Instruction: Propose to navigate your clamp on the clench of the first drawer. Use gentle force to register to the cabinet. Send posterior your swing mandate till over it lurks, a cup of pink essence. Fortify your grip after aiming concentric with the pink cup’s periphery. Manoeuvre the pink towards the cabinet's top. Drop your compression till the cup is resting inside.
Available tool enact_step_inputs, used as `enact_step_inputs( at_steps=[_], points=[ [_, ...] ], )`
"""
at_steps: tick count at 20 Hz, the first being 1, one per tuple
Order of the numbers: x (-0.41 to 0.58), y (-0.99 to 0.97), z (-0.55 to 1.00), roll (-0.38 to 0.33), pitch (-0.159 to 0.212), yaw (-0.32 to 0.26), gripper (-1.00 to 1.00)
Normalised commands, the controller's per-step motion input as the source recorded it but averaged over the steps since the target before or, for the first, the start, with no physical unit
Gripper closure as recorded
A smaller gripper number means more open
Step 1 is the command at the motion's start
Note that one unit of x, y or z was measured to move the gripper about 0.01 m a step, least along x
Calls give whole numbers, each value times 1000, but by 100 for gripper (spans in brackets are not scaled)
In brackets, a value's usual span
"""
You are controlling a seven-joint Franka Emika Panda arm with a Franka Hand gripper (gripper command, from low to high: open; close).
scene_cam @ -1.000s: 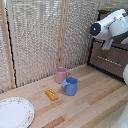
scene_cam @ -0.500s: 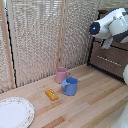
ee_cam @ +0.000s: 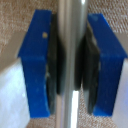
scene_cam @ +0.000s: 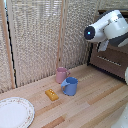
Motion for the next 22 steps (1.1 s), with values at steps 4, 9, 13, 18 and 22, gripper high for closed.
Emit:
enact_step_inputs(
  at_steps=[4,9,13,18,22],
  points=[
    [389,821,-43,-1,54,-29,100],
    [269,217,23,-33,82,-38,-100],
    [-29,55,22,-14,79,5,-100],
    [-27,229,295,84,31,62,-100],
    [1,556,345,157,10,-82,-100]
  ],
)
